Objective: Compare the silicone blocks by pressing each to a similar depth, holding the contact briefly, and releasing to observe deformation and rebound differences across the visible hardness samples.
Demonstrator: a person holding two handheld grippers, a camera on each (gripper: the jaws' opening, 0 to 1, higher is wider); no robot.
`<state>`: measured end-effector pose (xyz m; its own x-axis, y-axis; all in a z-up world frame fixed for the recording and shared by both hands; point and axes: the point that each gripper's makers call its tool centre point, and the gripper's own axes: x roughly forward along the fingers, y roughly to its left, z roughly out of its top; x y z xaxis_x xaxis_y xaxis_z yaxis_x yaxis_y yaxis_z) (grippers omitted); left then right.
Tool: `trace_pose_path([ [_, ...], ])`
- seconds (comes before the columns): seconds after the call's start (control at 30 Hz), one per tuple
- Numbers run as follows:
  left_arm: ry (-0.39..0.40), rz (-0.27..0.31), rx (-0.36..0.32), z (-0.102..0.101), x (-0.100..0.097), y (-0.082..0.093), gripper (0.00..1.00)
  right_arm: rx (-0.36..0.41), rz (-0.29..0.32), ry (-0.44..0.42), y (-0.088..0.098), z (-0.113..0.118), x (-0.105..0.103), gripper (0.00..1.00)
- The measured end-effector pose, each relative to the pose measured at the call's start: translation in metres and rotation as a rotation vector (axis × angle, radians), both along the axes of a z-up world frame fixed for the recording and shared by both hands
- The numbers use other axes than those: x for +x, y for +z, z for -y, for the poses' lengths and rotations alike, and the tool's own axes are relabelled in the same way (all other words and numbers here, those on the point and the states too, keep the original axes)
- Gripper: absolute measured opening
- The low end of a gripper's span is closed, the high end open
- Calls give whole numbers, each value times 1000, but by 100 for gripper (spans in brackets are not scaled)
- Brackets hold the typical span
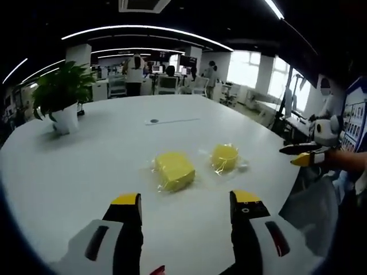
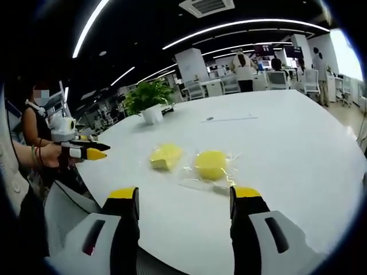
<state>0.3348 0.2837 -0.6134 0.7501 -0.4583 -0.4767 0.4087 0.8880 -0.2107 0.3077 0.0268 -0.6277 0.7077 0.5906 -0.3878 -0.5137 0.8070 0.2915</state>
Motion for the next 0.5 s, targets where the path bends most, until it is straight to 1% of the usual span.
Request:
trace_pose_path([
  [0.3, -7, 2, -44, 16, 20, 10, 63, 2, -4, 8, -1, 0, 0, 59],
  [0.5, -6, -3, -103, 25, 34, 18, 66, 6, -2, 4, 0, 3, 2, 59],
])
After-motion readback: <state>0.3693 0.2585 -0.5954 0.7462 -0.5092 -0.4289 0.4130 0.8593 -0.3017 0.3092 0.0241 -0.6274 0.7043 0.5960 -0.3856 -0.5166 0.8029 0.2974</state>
